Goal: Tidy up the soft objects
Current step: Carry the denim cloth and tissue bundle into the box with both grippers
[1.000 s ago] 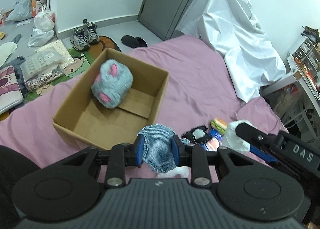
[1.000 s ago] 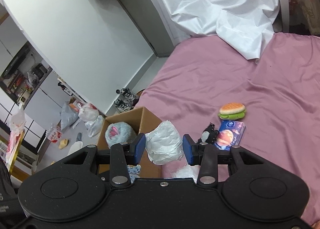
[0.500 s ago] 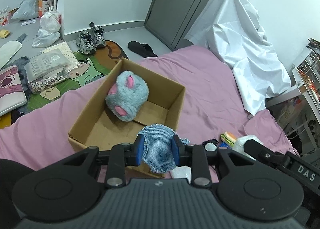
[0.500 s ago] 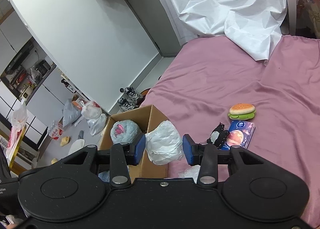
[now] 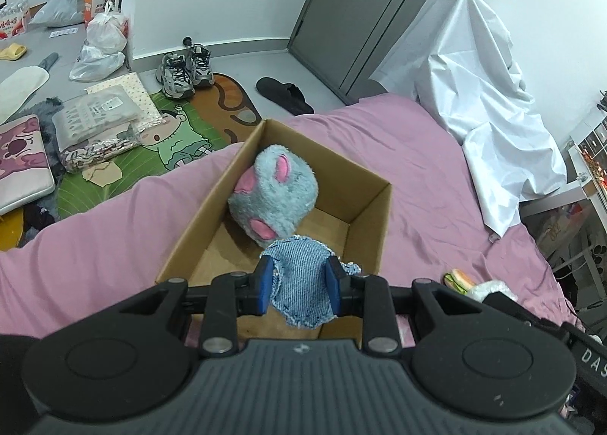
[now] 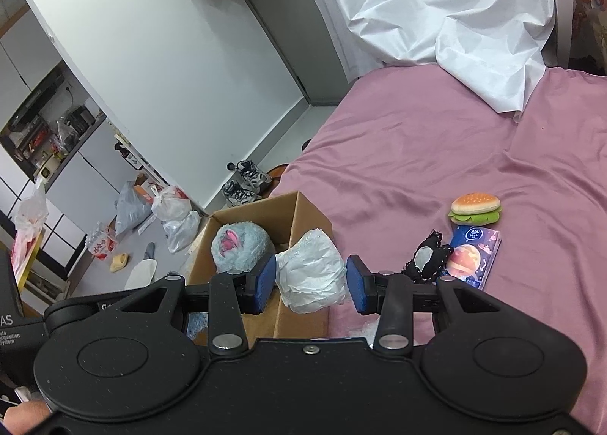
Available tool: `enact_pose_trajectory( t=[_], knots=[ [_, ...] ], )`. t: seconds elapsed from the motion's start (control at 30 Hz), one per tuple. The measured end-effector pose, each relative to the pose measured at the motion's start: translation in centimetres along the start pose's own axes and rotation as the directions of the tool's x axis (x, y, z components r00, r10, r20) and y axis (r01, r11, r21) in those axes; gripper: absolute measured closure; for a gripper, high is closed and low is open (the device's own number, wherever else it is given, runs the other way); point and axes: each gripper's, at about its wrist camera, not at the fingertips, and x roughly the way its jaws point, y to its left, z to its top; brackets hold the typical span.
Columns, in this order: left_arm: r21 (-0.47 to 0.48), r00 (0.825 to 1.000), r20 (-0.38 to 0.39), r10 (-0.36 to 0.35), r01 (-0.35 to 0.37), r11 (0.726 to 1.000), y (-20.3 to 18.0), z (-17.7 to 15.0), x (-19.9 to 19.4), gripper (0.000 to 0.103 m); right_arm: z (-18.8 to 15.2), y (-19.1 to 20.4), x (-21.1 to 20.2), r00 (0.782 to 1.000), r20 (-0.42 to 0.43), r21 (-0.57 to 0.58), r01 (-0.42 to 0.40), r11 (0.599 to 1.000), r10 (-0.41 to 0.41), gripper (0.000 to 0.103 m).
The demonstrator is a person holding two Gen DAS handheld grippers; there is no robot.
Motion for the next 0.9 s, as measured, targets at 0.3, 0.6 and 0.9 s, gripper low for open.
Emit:
enact_pose_trajectory(
  t=[0.3,0.6,0.9],
  knots=[
    [0.005,1.000,-0.013,0.012,-0.012,1.000,1.0,1.1,1.8,0.075,-0.2,0.5,1.2,1.000,-0.027,-0.006,0.014,1.000,-0.014,0.062],
    [0.017,0.997,-0.039,0.061,-0.060,0.998,1.9,1.2,3.7,0.074,-0.7,1.9,3.2,0.997,-0.076,-0.032,0.008,0.999,-0.011,0.062],
    [-0.003,0.996,-0.036,0.078,-0.078,0.997,3.0,2.5,4.0,0.069,-0.9,3.6,5.1,0.996,-0.084,-0.043,-0.021,0.999,0.017,0.062]
  ],
)
